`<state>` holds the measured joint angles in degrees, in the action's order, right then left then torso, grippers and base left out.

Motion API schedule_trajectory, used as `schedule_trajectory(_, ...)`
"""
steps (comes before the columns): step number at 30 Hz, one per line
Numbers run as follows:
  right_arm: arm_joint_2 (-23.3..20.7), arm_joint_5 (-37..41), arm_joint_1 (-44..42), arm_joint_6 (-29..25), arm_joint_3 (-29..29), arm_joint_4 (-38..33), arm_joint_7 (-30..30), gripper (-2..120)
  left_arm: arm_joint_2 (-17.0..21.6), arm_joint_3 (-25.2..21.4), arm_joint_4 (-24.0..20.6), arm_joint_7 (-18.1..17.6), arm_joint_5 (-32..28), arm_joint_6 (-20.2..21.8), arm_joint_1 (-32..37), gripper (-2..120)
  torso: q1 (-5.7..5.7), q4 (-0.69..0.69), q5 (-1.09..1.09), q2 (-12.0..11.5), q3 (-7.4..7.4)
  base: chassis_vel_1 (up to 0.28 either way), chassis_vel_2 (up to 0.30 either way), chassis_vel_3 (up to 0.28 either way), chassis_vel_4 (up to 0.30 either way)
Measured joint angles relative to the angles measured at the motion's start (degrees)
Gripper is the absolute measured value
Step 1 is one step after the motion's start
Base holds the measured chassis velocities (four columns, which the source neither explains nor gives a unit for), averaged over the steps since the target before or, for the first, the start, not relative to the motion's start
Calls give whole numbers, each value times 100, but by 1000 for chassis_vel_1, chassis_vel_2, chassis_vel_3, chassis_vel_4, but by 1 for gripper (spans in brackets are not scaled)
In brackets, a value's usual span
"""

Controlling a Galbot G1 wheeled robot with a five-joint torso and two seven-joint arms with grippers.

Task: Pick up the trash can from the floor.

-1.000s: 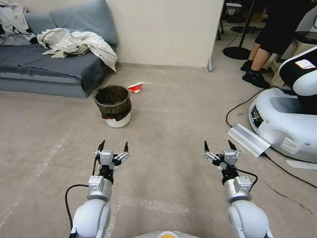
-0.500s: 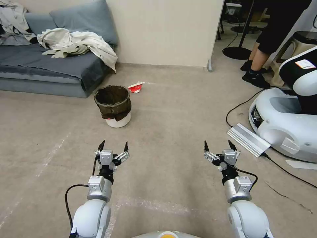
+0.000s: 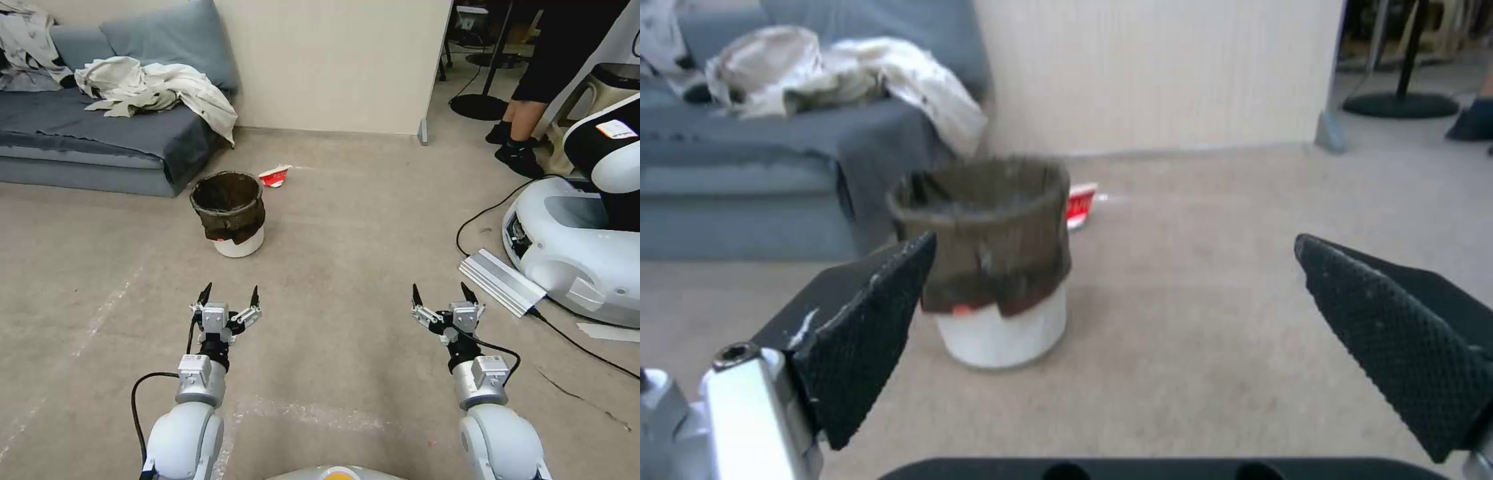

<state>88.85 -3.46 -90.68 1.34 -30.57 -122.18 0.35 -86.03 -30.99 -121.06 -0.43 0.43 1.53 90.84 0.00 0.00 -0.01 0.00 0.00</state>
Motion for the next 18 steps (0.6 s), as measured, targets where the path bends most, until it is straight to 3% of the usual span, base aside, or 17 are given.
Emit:
schedule_trajectory(3, 277, -260, -156, 114, 108, -692, 42, 100, -13, 56, -661, -54, 58, 171, 203, 100, -1, -2, -2, 1, 0, 0, 0, 0, 0)
schedule_trajectory(4, 277, -260, -156, 114, 108, -692, 42, 100, -13, 56, -661, -54, 58, 171, 203, 100, -1, -2, -2, 1, 0, 0, 0, 0, 0)
schedule_trajectory(8, 326, -232, -162, 113, 150, -781, 28, 100, -36, 133, -1518, -123, 133, 394, 468, 100, 0, 0, 0, 0, 0, 0, 0, 0, 0)
schedule_trajectory(10, 326, -227, -165, 120, 135, -780, 16, 100, -39, 148, -1741, -139, 149, 446, 535, 100, -1, 0, 2, 1, 0, 0, 0, 0, 0)
schedule_trajectory(18, 231, -118, -187, -30, -16, -456, -74, 100, 109, -184, -1413, -118, 0, 45, 581, 100, -1, -1, 1, 0, 0, 0, 0, 0, 0)
